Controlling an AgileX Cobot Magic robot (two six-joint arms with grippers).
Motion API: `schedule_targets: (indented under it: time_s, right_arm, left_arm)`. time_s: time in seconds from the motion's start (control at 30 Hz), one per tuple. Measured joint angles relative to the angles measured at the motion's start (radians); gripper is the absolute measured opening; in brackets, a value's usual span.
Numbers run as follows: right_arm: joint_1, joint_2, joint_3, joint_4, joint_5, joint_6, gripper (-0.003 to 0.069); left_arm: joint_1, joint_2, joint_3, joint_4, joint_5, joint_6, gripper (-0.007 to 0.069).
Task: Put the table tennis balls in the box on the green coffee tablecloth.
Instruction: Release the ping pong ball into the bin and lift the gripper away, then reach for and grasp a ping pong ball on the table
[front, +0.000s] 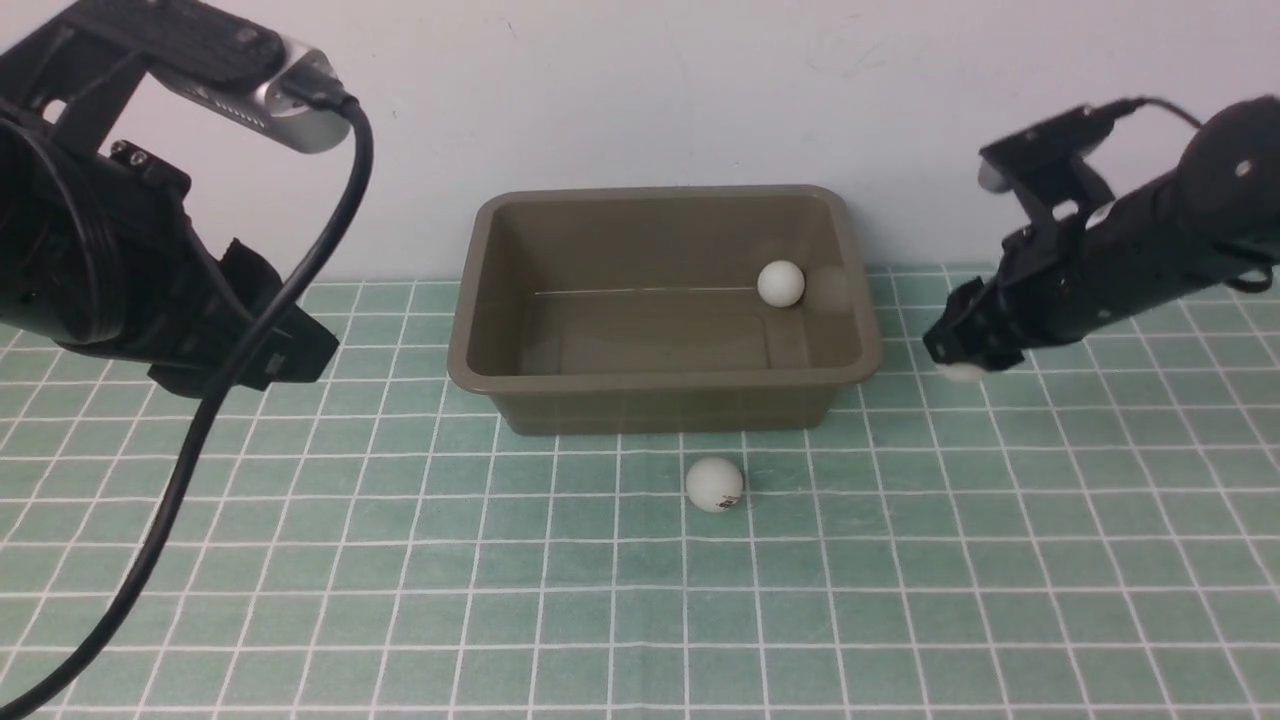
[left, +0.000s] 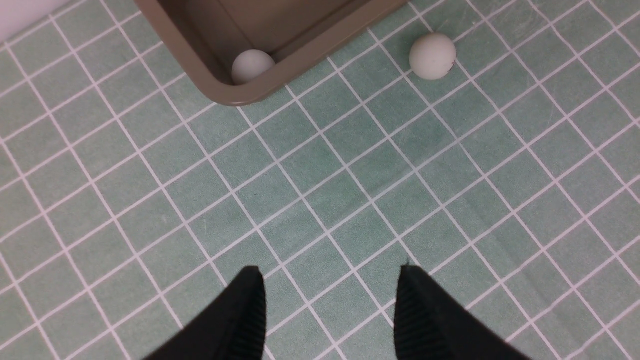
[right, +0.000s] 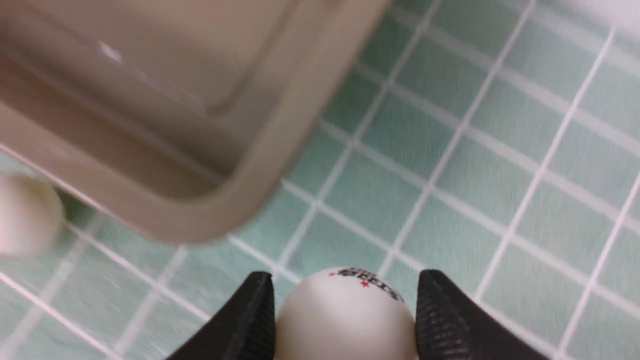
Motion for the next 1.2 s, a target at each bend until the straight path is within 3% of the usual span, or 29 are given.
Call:
schedule_targets:
  time_s: [0.3, 0.43, 0.73, 0.83, 0.93, 1.07, 1.2]
  right_arm:
    - [0.023, 0.032, -0.106, 0.365, -0.006, -0.272, 0.033]
    - [0.059, 0.125, -0.213, 0.473, 0.022, -0.369, 0.033]
    - [0.087, 0.244, -0.334, 0.49, 0.068, -0.397, 0.0335]
    - [0.087, 0.245, -0.341, 0.492, 0.064, -0.403, 0.0465]
    - [0.087, 0.245, -0.341, 0.491, 0.064, -0.417, 0.0525]
    - [0.087, 0.211, -0.341, 0.435, 0.065, -0.424, 0.0547]
    - [0.076, 0.116, -0.341, 0.332, 0.065, -0.331, 0.0549]
  left_arm:
    - [0.0, 0.0, 0.0, 0.0, 0.0, 0.002, 0.0324]
    - [0.0, 0.0, 0.0, 0.0, 0.0, 0.003, 0.0324]
    - [0.0, 0.001, 0.0, 0.0, 0.0, 0.003, 0.0324]
    - [0.0, 0.001, 0.0, 0.0, 0.0, 0.003, 0.0324]
    - [0.0, 0.001, 0.0, 0.0, 0.0, 0.004, 0.0324]
    - [0.0, 0.001, 0.0, 0.0, 0.001, 0.005, 0.0324]
    - [0.0, 0.001, 0.0, 0.0, 0.001, 0.008, 0.0324]
